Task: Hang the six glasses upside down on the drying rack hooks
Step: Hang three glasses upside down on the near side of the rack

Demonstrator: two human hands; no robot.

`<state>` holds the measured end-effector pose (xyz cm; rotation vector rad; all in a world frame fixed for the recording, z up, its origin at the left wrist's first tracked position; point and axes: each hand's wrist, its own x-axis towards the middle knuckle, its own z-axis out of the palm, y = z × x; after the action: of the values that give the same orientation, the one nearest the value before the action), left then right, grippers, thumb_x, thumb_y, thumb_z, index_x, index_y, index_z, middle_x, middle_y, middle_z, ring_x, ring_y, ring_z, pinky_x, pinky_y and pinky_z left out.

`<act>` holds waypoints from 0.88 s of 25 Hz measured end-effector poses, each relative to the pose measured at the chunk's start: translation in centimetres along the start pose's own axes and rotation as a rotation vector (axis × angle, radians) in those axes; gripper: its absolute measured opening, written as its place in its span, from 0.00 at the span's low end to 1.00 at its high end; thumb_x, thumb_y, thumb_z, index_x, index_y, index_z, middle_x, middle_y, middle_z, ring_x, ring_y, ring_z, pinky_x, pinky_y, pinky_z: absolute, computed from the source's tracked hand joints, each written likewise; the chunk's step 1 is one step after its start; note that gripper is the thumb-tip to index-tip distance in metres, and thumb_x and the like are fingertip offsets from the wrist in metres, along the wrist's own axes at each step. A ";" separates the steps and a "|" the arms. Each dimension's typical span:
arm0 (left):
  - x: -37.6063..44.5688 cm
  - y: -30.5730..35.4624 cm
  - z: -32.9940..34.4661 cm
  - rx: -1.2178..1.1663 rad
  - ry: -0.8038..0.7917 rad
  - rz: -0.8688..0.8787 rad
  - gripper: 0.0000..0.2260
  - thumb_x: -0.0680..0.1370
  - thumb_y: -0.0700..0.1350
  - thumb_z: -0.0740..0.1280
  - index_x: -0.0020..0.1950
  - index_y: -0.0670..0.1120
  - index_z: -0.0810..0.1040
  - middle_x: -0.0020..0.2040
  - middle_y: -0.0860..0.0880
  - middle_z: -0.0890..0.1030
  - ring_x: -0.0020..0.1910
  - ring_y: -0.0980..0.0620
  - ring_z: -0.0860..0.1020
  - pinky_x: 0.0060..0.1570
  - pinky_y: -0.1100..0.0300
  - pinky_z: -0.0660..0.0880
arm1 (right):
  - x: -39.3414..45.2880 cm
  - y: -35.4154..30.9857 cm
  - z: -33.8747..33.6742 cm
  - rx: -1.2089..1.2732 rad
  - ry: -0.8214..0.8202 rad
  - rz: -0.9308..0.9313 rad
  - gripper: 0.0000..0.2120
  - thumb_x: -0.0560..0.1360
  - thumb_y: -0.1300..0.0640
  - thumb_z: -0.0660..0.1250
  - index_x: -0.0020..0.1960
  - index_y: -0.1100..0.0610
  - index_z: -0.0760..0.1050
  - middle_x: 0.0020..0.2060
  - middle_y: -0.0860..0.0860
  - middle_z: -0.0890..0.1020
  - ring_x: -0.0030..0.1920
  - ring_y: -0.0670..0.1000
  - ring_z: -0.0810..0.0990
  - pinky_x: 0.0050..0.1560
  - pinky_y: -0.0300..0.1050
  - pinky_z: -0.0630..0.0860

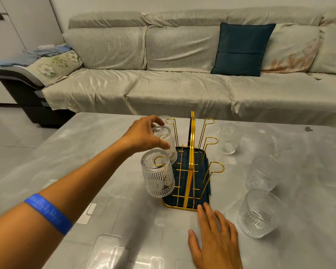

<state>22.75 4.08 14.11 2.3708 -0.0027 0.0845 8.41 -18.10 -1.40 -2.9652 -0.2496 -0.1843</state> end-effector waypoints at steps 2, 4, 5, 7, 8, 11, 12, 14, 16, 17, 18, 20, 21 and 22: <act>0.2 0.0 0.6 0.023 -0.037 -0.012 0.33 0.63 0.45 0.82 0.64 0.49 0.73 0.59 0.44 0.79 0.51 0.46 0.79 0.40 0.60 0.76 | 0.0 0.0 -0.1 0.013 -0.035 0.007 0.32 0.57 0.40 0.68 0.55 0.57 0.81 0.54 0.56 0.83 0.49 0.61 0.83 0.42 0.62 0.78; 0.7 -0.2 0.8 0.009 -0.094 -0.055 0.32 0.63 0.45 0.82 0.64 0.49 0.72 0.58 0.45 0.78 0.51 0.46 0.78 0.38 0.62 0.74 | 0.0 0.0 0.0 0.017 -0.038 0.008 0.32 0.57 0.39 0.68 0.55 0.57 0.81 0.54 0.56 0.83 0.48 0.61 0.83 0.42 0.62 0.78; 1.0 -0.3 0.6 -0.007 -0.141 -0.086 0.32 0.64 0.46 0.81 0.64 0.49 0.72 0.57 0.46 0.77 0.51 0.46 0.78 0.38 0.62 0.73 | 0.0 0.0 0.2 0.015 -0.030 0.007 0.32 0.57 0.39 0.68 0.55 0.57 0.81 0.54 0.56 0.83 0.48 0.61 0.83 0.42 0.63 0.78; 1.5 -0.8 -0.2 -0.078 -0.244 -0.134 0.32 0.65 0.52 0.80 0.65 0.50 0.71 0.55 0.49 0.77 0.52 0.48 0.77 0.43 0.59 0.73 | 0.0 -0.1 0.2 0.014 -0.006 0.008 0.30 0.60 0.39 0.67 0.55 0.57 0.81 0.54 0.57 0.83 0.48 0.62 0.83 0.42 0.63 0.78; 1.9 -1.4 -0.6 -0.162 -0.253 -0.152 0.30 0.66 0.56 0.78 0.65 0.51 0.72 0.55 0.50 0.77 0.54 0.49 0.77 0.47 0.57 0.72 | -0.1 -0.1 0.2 0.014 0.012 0.008 0.28 0.65 0.39 0.63 0.55 0.57 0.81 0.54 0.57 0.83 0.48 0.62 0.83 0.42 0.63 0.78; 3.9 -5.0 -0.7 -0.496 0.023 -0.222 0.19 0.73 0.51 0.72 0.62 0.49 0.76 0.55 0.48 0.81 0.56 0.47 0.78 0.49 0.53 0.75 | -0.3 0.1 0.7 0.034 -0.031 0.016 0.36 0.75 0.36 0.41 0.55 0.57 0.81 0.54 0.56 0.83 0.48 0.62 0.83 0.42 0.62 0.78; 4.8 -6.3 -0.3 -0.528 0.127 -0.263 0.18 0.74 0.45 0.71 0.63 0.48 0.76 0.55 0.46 0.82 0.56 0.45 0.79 0.51 0.52 0.76 | -0.3 0.2 0.9 0.046 -0.045 0.017 0.38 0.75 0.36 0.38 0.56 0.56 0.80 0.53 0.56 0.83 0.48 0.62 0.83 0.42 0.61 0.78; 6.8 -8.2 1.5 -0.455 0.164 -0.318 0.23 0.73 0.37 0.71 0.68 0.45 0.72 0.59 0.43 0.79 0.58 0.43 0.78 0.55 0.49 0.77 | -0.1 0.1 1.4 0.055 -0.045 0.012 0.34 0.74 0.36 0.37 0.59 0.53 0.74 0.52 0.56 0.84 0.46 0.61 0.84 0.41 0.60 0.78; 8.8 -9.2 3.4 -0.390 0.106 -0.304 0.29 0.73 0.36 0.72 0.72 0.45 0.67 0.65 0.41 0.75 0.59 0.43 0.76 0.57 0.48 0.76 | 0.3 0.1 1.5 0.048 -0.075 -0.011 0.31 0.74 0.36 0.38 0.59 0.53 0.68 0.50 0.54 0.85 0.45 0.60 0.84 0.40 0.59 0.79; 9.9 -9.5 4.4 -0.396 0.076 -0.289 0.31 0.73 0.36 0.73 0.73 0.44 0.66 0.67 0.41 0.74 0.59 0.42 0.76 0.58 0.47 0.76 | 0.6 0.4 1.8 0.039 -0.081 -0.024 0.30 0.74 0.36 0.38 0.58 0.53 0.68 0.50 0.54 0.85 0.44 0.60 0.84 0.40 0.58 0.79; 10.8 -9.7 5.3 -0.413 0.051 -0.269 0.32 0.72 0.37 0.74 0.73 0.44 0.65 0.68 0.41 0.73 0.61 0.41 0.76 0.60 0.45 0.76 | 0.8 0.6 1.9 0.031 -0.088 -0.034 0.29 0.74 0.36 0.39 0.58 0.53 0.68 0.49 0.53 0.85 0.44 0.59 0.85 0.40 0.57 0.79; 12.6 -10.0 6.6 -0.449 -0.007 -0.223 0.32 0.71 0.35 0.75 0.72 0.42 0.66 0.70 0.40 0.73 0.64 0.39 0.75 0.64 0.41 0.74 | 1.4 1.0 2.1 0.001 -0.041 -0.066 0.28 0.75 0.36 0.39 0.57 0.52 0.68 0.47 0.52 0.86 0.42 0.57 0.85 0.43 0.53 0.78; 13.3 -10.2 7.2 -0.452 -0.034 -0.205 0.30 0.72 0.33 0.74 0.71 0.40 0.66 0.70 0.37 0.73 0.65 0.37 0.74 0.65 0.40 0.73 | 1.6 1.2 2.4 -0.025 -0.017 -0.087 0.28 0.75 0.36 0.39 0.56 0.53 0.68 0.46 0.52 0.86 0.41 0.57 0.85 0.43 0.52 0.77; 13.7 -10.5 7.7 -0.451 -0.046 -0.190 0.29 0.72 0.32 0.72 0.71 0.39 0.67 0.69 0.35 0.73 0.65 0.36 0.74 0.65 0.39 0.72 | 1.8 1.4 2.6 -0.046 -0.010 -0.101 0.28 0.75 0.36 0.39 0.56 0.53 0.68 0.46 0.52 0.86 0.40 0.57 0.85 0.42 0.52 0.78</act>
<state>37.21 6.59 2.10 1.9111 0.1642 -0.0578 10.68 -18.75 -3.88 -3.0018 -0.4022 -0.1904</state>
